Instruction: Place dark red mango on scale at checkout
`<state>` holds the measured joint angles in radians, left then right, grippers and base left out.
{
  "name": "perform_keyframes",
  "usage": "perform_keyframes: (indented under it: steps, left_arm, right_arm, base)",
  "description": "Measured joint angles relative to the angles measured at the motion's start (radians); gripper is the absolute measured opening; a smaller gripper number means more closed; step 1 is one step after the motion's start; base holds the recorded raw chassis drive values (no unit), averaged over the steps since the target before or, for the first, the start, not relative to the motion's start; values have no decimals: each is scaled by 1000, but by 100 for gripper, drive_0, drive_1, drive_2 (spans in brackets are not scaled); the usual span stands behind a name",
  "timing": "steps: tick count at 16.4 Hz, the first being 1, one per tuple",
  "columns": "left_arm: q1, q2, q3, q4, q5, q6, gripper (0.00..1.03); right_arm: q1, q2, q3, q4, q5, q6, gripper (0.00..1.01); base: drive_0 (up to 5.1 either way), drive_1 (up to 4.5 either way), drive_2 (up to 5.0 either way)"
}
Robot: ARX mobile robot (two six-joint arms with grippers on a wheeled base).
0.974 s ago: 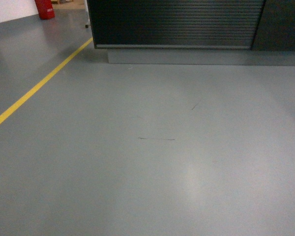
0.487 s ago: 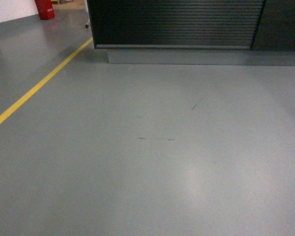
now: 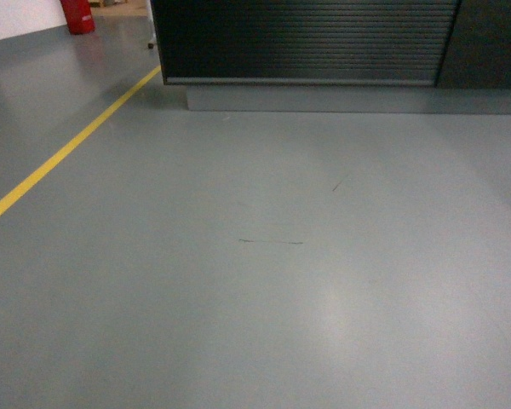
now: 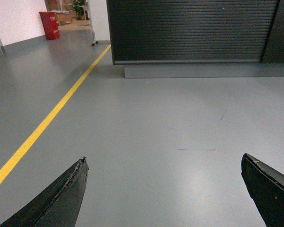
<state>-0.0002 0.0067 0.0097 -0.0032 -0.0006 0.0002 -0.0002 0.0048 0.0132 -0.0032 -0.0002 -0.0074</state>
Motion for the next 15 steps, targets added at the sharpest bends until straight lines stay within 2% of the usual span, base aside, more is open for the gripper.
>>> perform_keyframes:
  steps: [5,15]
  left_arm:
    - [0,0,0,1,0,0,98]
    - [0,0,0,0,-1,0,98]
  right_arm:
    - [0,0,0,1,0,0,98]
    - [0,0,0,1,0,0,98]
  base:
    - [1,284,-282]
    - [3,425,-420]
